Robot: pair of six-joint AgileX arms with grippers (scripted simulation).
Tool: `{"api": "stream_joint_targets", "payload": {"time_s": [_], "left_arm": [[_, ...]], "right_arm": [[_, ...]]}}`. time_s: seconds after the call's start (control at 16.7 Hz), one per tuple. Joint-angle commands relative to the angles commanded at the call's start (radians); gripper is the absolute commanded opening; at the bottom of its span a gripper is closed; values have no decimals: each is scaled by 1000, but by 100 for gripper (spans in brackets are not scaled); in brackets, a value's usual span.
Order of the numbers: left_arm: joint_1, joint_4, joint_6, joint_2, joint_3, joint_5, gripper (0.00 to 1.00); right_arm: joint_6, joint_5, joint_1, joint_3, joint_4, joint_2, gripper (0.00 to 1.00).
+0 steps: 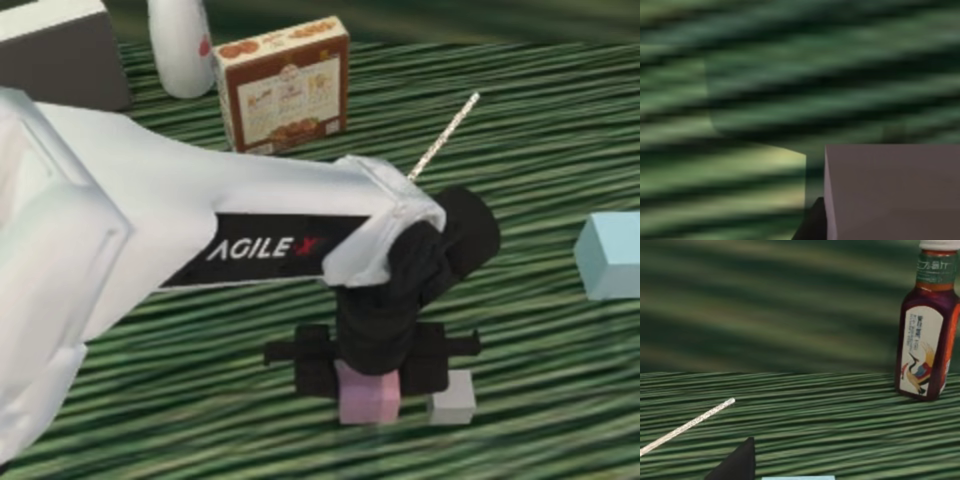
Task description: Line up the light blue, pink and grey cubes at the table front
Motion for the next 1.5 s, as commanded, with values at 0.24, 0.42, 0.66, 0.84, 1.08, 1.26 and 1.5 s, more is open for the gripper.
{"api": "stream_joint_targets", "payload": {"time_s": [0.24, 0.42, 0.66, 0.84, 1.08, 1.26, 1.5], "left_arm": [[0, 0, 0, 0, 0, 0, 23], [0, 0, 0, 0, 0, 0, 45], [0, 0, 0, 0, 0, 0, 75], [0, 0, 0, 0, 0, 0, 98], [0, 0, 0, 0, 0, 0, 100], [0, 0, 0, 0, 0, 0, 100], [-1, -17, 0, -7, 16, 1, 100]], "right_arm": [[0, 0, 0, 0, 0, 0, 100], [0, 0, 0, 0, 0, 0, 100], [0, 0, 0, 0, 0, 0, 100], [0, 0, 0, 0, 0, 0, 100], [0, 0, 0, 0, 0, 0, 100], [0, 0, 0, 0, 0, 0, 100], [0, 0, 0, 0, 0, 0, 100]]}}
